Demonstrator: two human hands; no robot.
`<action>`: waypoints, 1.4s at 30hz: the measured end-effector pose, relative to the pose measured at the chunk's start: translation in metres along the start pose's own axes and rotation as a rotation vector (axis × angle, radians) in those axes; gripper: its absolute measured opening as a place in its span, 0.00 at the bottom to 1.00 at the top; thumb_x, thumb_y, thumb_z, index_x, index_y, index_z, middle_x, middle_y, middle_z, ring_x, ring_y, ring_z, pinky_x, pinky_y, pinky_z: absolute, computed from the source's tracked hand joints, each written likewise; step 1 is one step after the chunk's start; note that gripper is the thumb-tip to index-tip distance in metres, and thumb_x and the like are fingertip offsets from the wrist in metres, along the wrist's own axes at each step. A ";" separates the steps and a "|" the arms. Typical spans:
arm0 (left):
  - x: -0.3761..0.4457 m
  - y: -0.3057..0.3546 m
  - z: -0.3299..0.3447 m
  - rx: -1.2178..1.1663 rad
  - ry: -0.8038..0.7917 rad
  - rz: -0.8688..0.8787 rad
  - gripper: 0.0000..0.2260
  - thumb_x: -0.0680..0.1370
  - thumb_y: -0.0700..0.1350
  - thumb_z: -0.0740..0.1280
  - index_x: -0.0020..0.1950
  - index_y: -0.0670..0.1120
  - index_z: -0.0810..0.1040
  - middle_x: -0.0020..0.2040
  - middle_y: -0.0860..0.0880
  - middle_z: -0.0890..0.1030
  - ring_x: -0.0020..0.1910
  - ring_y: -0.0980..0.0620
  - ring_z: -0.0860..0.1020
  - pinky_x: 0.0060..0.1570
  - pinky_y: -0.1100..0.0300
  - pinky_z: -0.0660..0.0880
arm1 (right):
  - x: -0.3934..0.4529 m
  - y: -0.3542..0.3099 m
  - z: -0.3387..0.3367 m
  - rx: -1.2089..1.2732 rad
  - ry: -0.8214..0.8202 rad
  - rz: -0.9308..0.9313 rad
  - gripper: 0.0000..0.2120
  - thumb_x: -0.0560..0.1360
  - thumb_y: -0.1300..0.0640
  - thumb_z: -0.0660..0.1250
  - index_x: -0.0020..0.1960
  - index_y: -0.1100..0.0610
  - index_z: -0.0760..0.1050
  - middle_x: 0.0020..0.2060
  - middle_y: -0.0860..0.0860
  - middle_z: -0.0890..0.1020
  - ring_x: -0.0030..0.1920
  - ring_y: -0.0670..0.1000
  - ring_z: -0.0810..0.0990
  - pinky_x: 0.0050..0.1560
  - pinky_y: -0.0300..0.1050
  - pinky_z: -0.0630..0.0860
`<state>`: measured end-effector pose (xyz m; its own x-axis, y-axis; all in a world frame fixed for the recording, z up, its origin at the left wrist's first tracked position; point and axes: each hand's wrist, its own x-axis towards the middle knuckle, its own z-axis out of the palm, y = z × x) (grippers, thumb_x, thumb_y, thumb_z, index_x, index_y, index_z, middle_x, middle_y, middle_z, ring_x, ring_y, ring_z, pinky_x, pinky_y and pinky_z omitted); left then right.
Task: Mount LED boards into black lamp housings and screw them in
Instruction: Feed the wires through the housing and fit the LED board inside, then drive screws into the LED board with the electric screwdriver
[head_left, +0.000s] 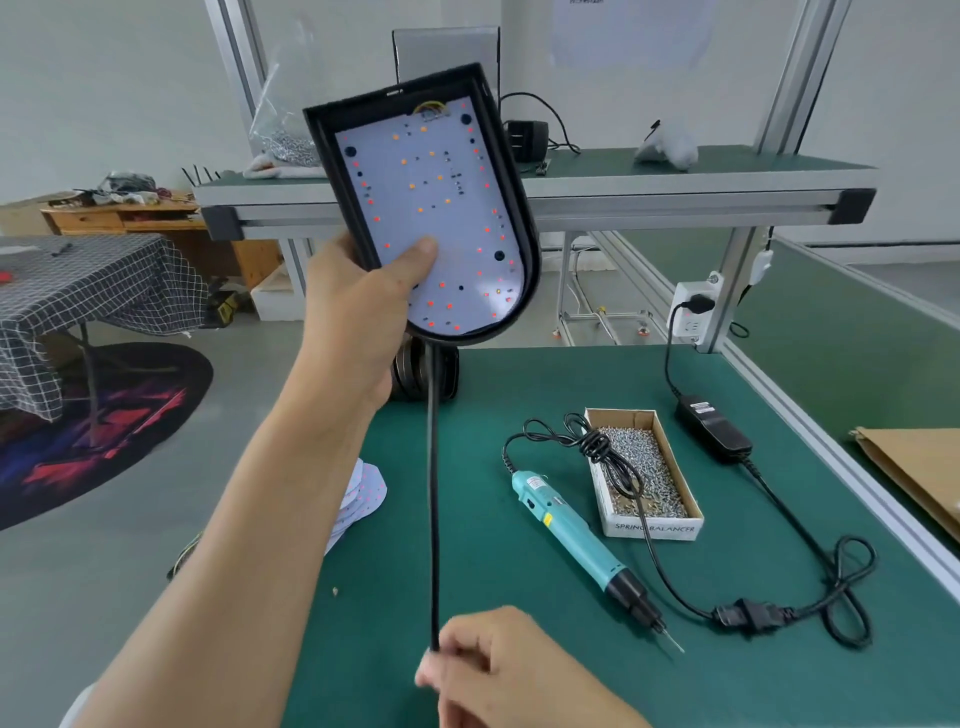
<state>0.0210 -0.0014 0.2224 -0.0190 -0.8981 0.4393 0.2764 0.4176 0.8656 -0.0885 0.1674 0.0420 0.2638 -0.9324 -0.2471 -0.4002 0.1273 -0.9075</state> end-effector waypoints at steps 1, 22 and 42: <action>-0.002 -0.002 0.000 -0.002 -0.010 -0.022 0.13 0.76 0.39 0.72 0.61 0.43 0.81 0.55 0.49 0.88 0.55 0.48 0.86 0.55 0.53 0.83 | 0.002 -0.003 -0.003 0.047 0.060 -0.043 0.14 0.80 0.46 0.66 0.44 0.55 0.80 0.35 0.54 0.86 0.29 0.47 0.77 0.37 0.41 0.76; -0.100 -0.147 -0.036 0.124 0.085 -0.705 0.07 0.79 0.38 0.72 0.55 0.47 0.84 0.52 0.51 0.88 0.54 0.45 0.86 0.62 0.42 0.80 | 0.092 0.006 -0.063 0.623 0.518 0.221 0.11 0.81 0.69 0.59 0.54 0.69 0.79 0.35 0.53 0.86 0.31 0.51 0.84 0.31 0.43 0.82; -0.129 -0.190 -0.056 0.146 0.246 -0.699 0.07 0.80 0.38 0.73 0.55 0.49 0.84 0.50 0.54 0.89 0.55 0.47 0.86 0.61 0.45 0.79 | 0.045 0.047 -0.077 -0.808 0.523 0.314 0.16 0.85 0.40 0.56 0.60 0.51 0.69 0.55 0.49 0.78 0.56 0.55 0.82 0.51 0.50 0.75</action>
<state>0.0244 0.0279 -0.0121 0.0769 -0.9582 -0.2755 0.1484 -0.2623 0.9535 -0.1630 0.1049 0.0142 -0.2957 -0.9520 -0.0789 -0.9107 0.3058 -0.2776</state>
